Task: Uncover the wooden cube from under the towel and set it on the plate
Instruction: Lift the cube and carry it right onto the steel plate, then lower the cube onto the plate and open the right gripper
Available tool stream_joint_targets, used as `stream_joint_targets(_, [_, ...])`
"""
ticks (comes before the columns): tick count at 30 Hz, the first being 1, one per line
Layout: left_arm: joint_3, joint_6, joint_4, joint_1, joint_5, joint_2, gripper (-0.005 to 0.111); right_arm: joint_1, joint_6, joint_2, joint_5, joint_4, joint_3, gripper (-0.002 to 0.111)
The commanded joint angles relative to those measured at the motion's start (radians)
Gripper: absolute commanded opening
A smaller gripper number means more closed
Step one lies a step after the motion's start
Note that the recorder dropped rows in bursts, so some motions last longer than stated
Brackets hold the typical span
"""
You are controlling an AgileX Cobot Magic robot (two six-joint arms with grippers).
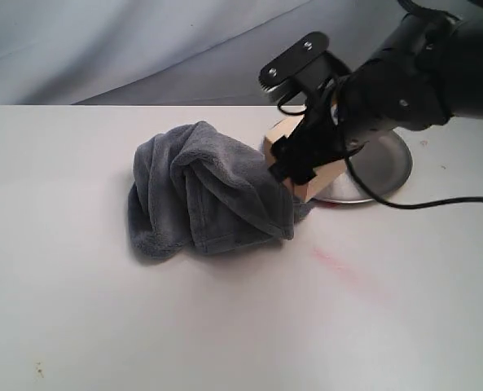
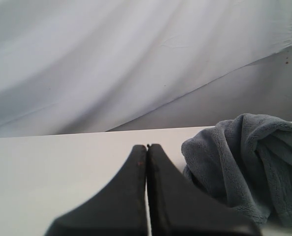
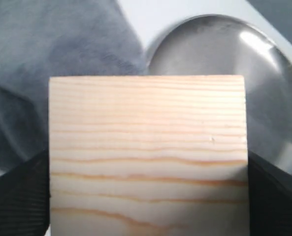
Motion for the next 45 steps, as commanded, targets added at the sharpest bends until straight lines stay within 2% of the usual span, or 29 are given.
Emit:
stream_joint_targets(1, [0.004,-0.002,-0.002,0.002,-0.011,-0.004,0.0,-0.114,0.068,-0.019,-0.171,-0.013,-0.001,0.04])
stream_joint_targets(4, [0.004,-0.002,-0.002,0.002,-0.011,-0.004,0.0,-0.171,0.093,-0.015,-0.247,-0.013,-0.001,0.04])
stream_joint_targets(9, [0.004,-0.002,-0.002,0.002,-0.011,-0.004,0.0,-0.203,0.102,0.034,-0.297,-0.01,-0.027,0.04])
stream_joint_targets(24, [0.004,-0.002,-0.002,0.002,-0.011,-0.004,0.0,-0.223,0.11,0.409,-0.049,0.064,-0.44,0.04])
stream_joint_targets(29, [0.004,-0.002,-0.002,0.002,-0.011,-0.004,0.0,-0.264,0.11,0.445,-0.054,0.201,-0.454,0.04])
stream_joint_targets(45, [0.004,-0.002,-0.002,0.002,-0.011,-0.004,0.0,-0.283,0.066,0.484,0.009,0.196,-0.454,0.04])
